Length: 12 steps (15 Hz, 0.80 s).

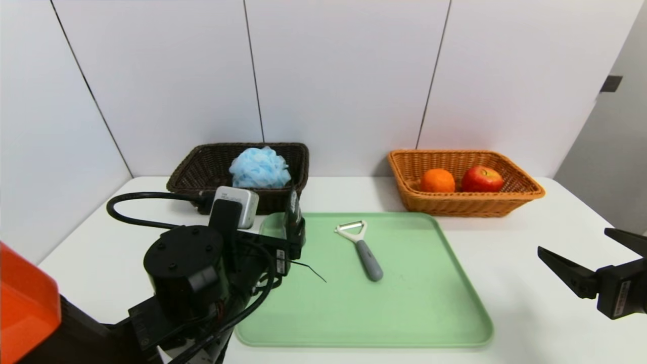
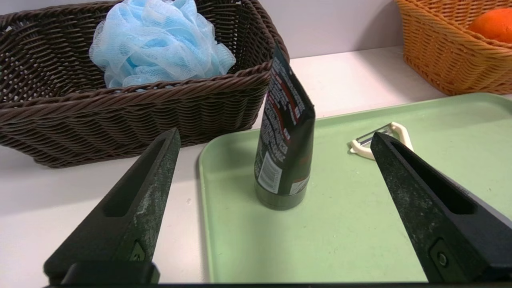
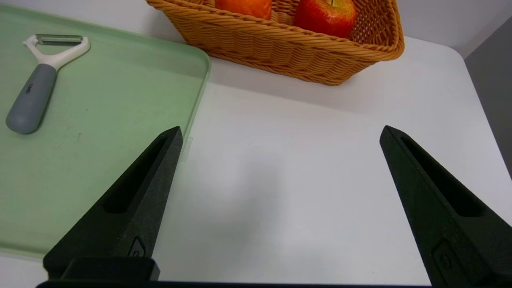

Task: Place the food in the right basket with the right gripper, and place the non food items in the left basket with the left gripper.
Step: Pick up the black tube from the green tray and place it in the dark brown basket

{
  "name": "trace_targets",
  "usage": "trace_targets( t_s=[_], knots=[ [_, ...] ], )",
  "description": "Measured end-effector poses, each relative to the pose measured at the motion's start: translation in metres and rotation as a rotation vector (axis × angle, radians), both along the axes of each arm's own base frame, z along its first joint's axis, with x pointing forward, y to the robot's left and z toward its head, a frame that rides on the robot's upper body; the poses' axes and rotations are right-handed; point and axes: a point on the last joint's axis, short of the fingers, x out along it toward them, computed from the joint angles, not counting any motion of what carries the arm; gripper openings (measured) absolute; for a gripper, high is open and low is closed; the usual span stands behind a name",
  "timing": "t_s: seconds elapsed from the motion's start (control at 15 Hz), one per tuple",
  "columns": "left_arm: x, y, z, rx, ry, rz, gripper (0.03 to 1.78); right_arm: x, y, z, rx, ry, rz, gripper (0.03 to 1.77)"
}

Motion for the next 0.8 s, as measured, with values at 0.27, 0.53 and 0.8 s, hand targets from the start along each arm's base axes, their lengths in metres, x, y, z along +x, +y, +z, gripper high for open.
trace_targets(
  t_s=[0.27, 0.53, 0.8],
  knots=[
    [0.013, -0.013, -0.02, 0.002, -0.002, 0.014, 1.69, -0.001, 0.0, -0.002, -0.001, 0.008, 0.001, 1.7],
    [0.029, -0.023, -0.036, 0.009, 0.001, 0.03, 1.69, -0.002, 0.0, -0.004, 0.0, 0.009, 0.0, 1.7],
    [0.042, -0.026, -0.049, 0.027, 0.017, 0.051, 1.69, -0.003, -0.001, -0.005, -0.001, 0.01, -0.001, 1.7]
  ],
)
